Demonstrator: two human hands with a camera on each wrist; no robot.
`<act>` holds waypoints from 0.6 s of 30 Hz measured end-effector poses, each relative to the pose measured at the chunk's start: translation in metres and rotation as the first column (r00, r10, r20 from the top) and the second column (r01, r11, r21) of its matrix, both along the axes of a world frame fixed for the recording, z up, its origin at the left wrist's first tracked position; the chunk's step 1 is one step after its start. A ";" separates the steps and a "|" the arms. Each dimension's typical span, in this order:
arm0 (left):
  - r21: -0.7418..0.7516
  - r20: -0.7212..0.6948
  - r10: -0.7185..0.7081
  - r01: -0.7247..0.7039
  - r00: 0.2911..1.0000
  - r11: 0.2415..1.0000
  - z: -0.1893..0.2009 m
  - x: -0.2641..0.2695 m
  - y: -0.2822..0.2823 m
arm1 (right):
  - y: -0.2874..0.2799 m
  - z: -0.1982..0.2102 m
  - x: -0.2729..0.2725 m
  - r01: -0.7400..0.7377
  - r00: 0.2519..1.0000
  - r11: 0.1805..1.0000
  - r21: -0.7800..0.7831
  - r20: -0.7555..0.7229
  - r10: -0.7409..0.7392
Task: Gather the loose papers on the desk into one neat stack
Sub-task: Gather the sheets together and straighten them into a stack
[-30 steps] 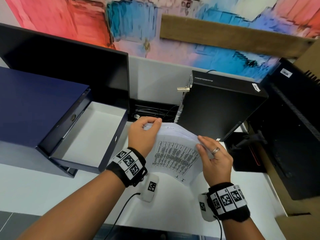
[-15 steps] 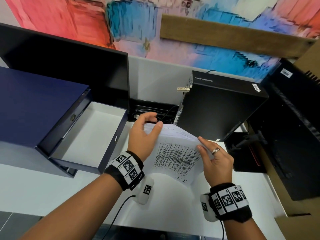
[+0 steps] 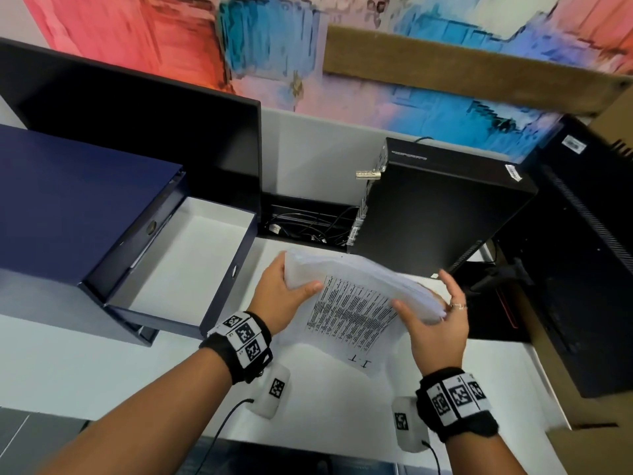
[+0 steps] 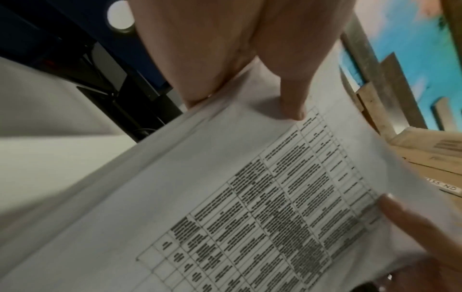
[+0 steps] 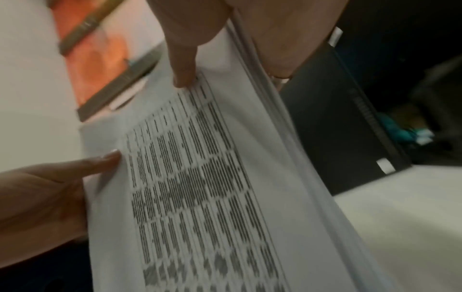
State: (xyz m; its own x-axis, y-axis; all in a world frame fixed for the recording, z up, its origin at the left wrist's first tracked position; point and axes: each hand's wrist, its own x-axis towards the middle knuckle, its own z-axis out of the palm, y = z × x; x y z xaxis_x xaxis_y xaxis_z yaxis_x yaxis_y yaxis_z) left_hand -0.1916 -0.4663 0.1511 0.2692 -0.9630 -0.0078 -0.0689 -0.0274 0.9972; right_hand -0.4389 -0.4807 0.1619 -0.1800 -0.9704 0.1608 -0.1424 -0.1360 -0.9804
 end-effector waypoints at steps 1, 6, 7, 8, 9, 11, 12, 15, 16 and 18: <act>0.017 0.015 -0.005 0.005 1.000 1.000 -0.004 0.000 0.000 | -0.001 -0.005 -0.001 0.028 0.992 0.997 0.065 0.119 -0.035; -0.009 0.022 0.032 -0.032 0.999 0.999 -0.001 -0.003 -0.003 | -0.011 -0.010 0.001 0.098 0.995 0.982 0.161 -0.011 -0.097; -0.034 0.021 0.053 -0.052 0.998 0.998 0.002 -0.005 -0.004 | -0.010 -0.005 0.004 0.111 0.994 0.987 0.115 -0.037 -0.107; -0.067 0.017 0.077 -0.075 0.997 0.995 0.007 -0.007 -0.004 | -0.008 0.001 0.007 0.099 0.995 0.994 0.040 -0.021 -0.098; -0.099 0.024 0.105 -0.102 0.994 0.990 0.010 -0.009 -0.003 | -0.005 0.006 0.009 0.097 0.995 0.995 -0.032 0.004 -0.096; -0.149 0.062 0.126 -0.116 0.990 0.982 0.010 -0.011 -0.001 | 0.001 0.012 0.013 0.065 0.998 0.994 -0.091 0.027 -0.062; -0.141 0.093 0.097 -0.083 0.991 0.986 0.007 -0.011 0.002 | 0.004 0.009 0.014 0.042 0.999 0.997 -0.062 0.036 -0.040; -0.044 0.201 -0.049 0.059 0.978 0.997 -0.005 -0.011 0.007 | 0.010 0.000 0.013 0.007 1.000 0.999 0.043 0.014 -0.007; -0.028 0.211 -0.062 0.069 0.976 0.997 -0.005 -0.011 0.007 | 0.010 0.000 0.013 0.013 1.000 0.998 0.055 0.010 -0.014; -0.051 0.197 -0.035 0.046 0.980 0.998 -0.001 -0.010 0.005 | 0.010 0.004 0.011 0.021 0.997 0.998 0.059 0.068 -0.025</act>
